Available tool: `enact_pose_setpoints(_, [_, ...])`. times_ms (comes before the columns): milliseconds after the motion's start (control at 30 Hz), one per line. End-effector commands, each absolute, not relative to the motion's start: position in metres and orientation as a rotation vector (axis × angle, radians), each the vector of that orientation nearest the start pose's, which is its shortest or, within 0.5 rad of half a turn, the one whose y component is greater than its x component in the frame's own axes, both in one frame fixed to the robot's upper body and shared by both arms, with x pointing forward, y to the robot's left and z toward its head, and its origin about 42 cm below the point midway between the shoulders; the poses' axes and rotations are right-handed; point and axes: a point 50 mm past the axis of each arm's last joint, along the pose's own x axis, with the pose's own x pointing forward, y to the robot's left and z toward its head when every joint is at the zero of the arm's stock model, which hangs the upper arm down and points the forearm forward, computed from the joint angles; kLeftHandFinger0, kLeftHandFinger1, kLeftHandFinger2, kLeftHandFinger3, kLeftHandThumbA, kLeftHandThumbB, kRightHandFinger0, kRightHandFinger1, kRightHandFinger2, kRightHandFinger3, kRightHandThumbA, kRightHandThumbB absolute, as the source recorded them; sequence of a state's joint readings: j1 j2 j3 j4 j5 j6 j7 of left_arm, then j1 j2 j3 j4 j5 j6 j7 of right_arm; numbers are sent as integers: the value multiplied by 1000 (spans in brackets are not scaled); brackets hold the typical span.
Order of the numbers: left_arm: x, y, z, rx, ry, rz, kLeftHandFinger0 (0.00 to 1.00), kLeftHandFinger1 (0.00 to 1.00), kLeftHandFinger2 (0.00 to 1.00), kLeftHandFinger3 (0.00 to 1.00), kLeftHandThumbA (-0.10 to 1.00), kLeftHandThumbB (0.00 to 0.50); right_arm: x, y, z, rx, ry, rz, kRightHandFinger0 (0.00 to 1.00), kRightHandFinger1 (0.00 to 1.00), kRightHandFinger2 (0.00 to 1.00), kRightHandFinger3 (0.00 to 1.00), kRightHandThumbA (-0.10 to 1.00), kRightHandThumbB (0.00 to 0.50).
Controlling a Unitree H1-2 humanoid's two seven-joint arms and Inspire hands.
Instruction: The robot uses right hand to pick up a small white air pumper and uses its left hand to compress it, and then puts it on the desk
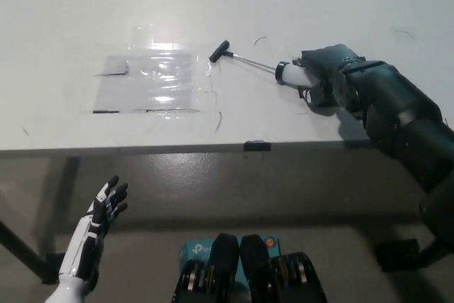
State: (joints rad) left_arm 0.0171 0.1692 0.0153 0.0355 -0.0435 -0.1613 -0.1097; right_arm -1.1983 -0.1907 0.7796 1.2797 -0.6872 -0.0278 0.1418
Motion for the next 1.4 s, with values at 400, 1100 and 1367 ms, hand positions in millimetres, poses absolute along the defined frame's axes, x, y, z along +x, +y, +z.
enact_pose_setpoints(400, [278,275,112,117,-166,-98,1000,1000,1000,1000,1000,71,580,-177,278,-1508,-141,395,0,443,871,808,-100,243])
enact_pose_setpoints(1100, [261,266,220,93,-575,-36,1000,1000,1000,1000,1000,84,536,-182,314,-1265,-318,396,147,668,953,1000,-100,129])
enact_pose_setpoints(1367, [314,290,256,83,-619,26,1000,1000,1000,1000,1000,173,499,-172,311,-1302,-421,498,61,594,889,990,-100,130])
